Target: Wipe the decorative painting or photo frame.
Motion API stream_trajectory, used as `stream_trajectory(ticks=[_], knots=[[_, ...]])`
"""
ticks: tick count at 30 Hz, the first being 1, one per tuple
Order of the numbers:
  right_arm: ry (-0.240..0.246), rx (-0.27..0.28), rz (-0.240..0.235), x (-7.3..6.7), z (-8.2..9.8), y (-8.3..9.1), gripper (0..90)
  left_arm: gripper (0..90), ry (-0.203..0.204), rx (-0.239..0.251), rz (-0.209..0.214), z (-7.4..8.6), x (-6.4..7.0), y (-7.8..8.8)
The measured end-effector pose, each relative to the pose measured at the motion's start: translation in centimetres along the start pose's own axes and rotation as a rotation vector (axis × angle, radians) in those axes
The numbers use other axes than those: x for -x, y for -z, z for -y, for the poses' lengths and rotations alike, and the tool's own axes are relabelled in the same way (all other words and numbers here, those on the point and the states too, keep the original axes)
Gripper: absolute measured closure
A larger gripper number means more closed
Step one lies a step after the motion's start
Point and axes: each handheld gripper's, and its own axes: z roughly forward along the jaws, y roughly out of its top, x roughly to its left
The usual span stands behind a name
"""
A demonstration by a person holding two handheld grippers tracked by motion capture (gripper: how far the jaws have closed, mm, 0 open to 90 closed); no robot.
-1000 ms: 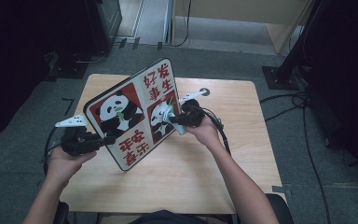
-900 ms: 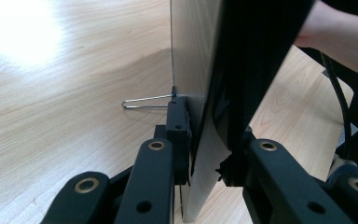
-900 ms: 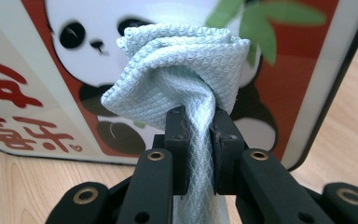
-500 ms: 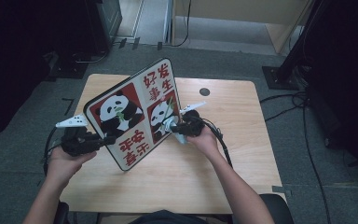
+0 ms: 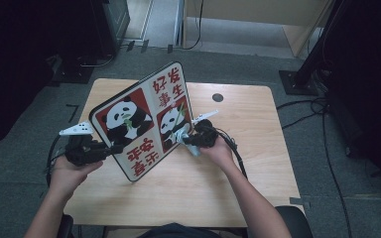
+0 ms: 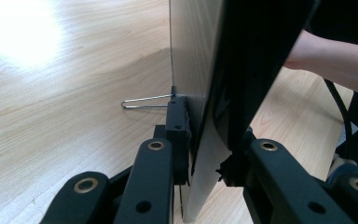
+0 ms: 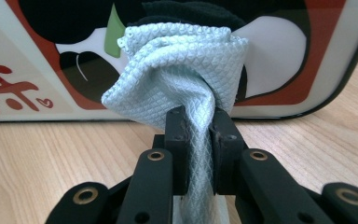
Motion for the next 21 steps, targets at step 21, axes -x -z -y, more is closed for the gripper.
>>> stream_trajectory(ticks=[21], knots=[[0.077,0.096,-0.021,-3.1,-8.0,6.9,80.2,78.0,0.021,0.01,0.001,0.1,-0.1,0.0]])
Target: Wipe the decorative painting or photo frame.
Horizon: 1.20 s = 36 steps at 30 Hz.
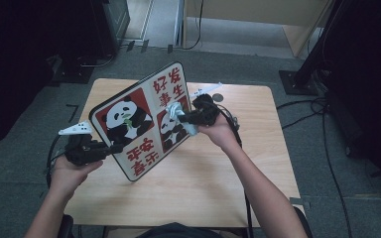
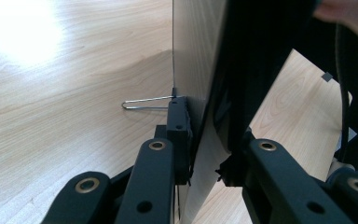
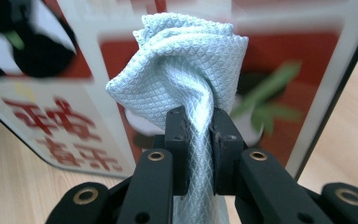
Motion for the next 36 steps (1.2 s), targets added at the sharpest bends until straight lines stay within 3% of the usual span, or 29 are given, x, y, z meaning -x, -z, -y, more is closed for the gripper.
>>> stream_trajectory(ticks=[11,17,36], knots=[[0.092,0.058,0.034,-2.3,-7.5,3.5,80.0,78.0,-0.005,-0.004,-0.004,0.0,0.1,0.0],[0.126,0.059,0.05,-3.4,-10.3,4.0,80.0,78.0,-0.01,-0.005,-0.008,0.0,0.1,0.0],[0.119,0.044,0.053,-3.5,-10.5,2.7,80.0,77.7,-0.01,-0.012,0.007,-0.1,0.0,0.0]])
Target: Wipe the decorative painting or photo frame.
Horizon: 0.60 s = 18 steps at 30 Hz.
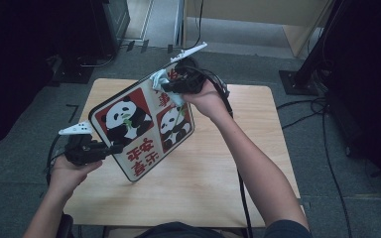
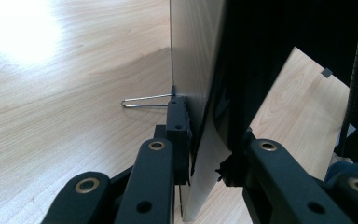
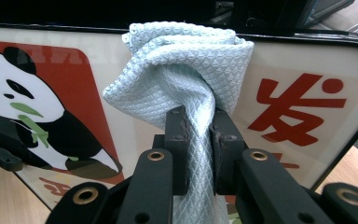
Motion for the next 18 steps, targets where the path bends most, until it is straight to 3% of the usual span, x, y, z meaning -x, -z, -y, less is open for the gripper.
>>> stream_trajectory(ticks=[10,18], knots=[[0.001,-0.011,-0.006,-0.1,0.7,-0.5,80.0,77.7,0.002,-0.001,-0.001,0.0,0.0,0.0],[-0.014,0.019,-0.028,0.0,2.1,-1.3,80.0,77.3,0.001,0.0,-0.001,0.0,0.0,-0.1]])
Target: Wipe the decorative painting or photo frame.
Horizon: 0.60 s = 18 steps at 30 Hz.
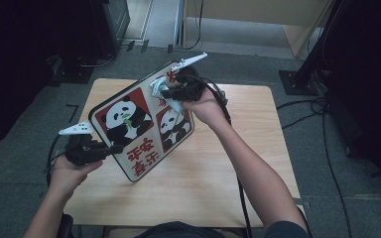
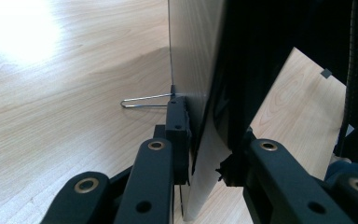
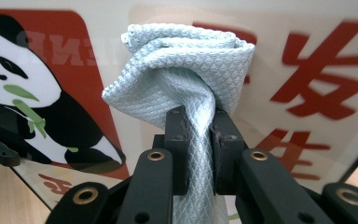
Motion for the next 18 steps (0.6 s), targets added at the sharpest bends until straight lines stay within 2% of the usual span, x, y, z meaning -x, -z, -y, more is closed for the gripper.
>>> stream_trajectory(ticks=[18], knots=[[-0.009,-0.026,0.002,0.0,3.1,-1.2,80.0,77.2,-0.005,0.001,-0.003,0.1,0.2,0.0]])
